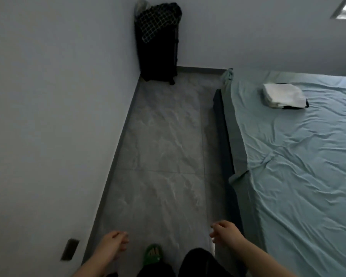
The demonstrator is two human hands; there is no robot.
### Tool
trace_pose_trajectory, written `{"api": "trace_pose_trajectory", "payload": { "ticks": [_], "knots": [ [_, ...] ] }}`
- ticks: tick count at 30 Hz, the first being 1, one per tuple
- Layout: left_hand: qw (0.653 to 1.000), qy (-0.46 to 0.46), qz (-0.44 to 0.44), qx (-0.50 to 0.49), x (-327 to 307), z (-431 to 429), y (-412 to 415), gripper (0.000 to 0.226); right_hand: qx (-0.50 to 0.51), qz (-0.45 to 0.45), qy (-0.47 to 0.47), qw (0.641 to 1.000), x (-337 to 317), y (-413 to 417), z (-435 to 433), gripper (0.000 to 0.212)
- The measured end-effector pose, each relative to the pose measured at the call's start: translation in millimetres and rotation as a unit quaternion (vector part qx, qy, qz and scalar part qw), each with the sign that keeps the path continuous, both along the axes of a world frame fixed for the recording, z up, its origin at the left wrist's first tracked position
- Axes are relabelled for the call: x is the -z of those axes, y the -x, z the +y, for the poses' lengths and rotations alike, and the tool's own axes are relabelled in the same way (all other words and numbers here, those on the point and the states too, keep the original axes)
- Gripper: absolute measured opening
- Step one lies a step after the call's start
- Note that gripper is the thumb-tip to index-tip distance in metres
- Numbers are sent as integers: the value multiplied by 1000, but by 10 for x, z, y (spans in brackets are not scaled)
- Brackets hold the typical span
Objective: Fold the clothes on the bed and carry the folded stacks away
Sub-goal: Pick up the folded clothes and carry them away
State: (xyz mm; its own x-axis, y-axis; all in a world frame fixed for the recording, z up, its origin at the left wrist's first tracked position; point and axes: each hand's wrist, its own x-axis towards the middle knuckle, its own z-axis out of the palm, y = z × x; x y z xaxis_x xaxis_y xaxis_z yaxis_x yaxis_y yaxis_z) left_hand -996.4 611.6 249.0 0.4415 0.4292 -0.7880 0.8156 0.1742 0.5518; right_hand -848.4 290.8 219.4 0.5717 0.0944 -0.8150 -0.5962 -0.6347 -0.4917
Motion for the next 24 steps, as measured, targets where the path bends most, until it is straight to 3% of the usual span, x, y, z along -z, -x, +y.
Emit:
{"api": "trace_pose_trajectory", "payload": {
  "ticks": [3,7,13,19,24],
  "knots": [
    [998,-2,-1,68,-41,228,-732,15,48,-14,32,998,49,-153,-73,16],
    [996,15,-10,86,-6,414,-1673,12,129,22,48,990,151,-477,-104,14],
    [997,15,-8,74,165,601,-2941,10,82,40,80,993,332,-1561,99,16],
    [999,30,-14,9,35,847,-3929,16,-23,-19,73,997,172,-3177,568,14],
    [1000,5,-29,3,-44,1148,-4756,18,46,-78,0,996,26,-4488,1102,16]
  ]
}}
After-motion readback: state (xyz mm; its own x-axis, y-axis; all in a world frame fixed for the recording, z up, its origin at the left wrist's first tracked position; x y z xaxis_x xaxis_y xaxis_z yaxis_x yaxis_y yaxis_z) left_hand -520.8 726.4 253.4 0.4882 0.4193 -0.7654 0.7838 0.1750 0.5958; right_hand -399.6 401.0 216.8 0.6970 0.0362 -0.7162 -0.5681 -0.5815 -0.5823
